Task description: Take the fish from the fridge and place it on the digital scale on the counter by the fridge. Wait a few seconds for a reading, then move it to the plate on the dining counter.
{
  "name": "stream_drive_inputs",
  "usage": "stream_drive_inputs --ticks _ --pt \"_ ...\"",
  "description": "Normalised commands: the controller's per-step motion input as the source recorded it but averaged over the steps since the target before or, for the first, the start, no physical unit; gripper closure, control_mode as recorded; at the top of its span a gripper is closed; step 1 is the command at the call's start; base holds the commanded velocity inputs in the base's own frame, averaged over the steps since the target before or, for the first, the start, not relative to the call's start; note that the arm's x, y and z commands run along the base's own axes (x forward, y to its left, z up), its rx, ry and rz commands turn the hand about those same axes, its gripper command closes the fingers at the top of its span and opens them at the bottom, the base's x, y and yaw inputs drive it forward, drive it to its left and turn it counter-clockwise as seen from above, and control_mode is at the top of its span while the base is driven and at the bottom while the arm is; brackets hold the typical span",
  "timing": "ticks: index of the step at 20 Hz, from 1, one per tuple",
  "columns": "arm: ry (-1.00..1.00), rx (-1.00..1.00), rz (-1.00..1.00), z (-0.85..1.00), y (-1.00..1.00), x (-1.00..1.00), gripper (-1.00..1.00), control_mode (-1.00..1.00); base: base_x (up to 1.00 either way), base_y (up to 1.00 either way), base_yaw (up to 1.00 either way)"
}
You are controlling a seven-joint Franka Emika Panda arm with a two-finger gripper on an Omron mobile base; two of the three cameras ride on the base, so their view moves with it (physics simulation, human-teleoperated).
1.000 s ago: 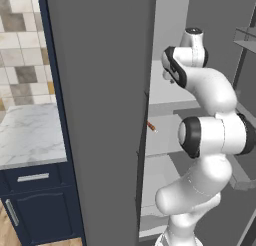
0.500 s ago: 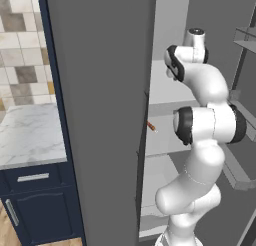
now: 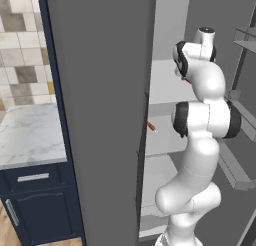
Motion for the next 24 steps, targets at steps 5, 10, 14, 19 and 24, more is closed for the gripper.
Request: stream_drive_inputs --ticks 5,10,14,19,24 --pt "0.07 0.00 0.00 -0.28 0.00 0.03 -1.00 -1.00 0.00 0.00 0.00" --pt "0.02 0.00 0.00 -0.17 0.00 0.16 -1.00 -1.00 0.00 0.00 0.00" --pt "0.00 0.01 0.00 -0.04 -0.16 0.39 -1.00 -1.00 0.00 0.00 0.00" --pt "0.00 0.03 0.00 -0.03 -0.21 0.29 -1.00 -1.00 0.00 0.00 0.00" --pt "0.03 0.00 0.00 -0.01 -0.08 0.01 -1.00 -1.00 0.00 0.00 0.00"
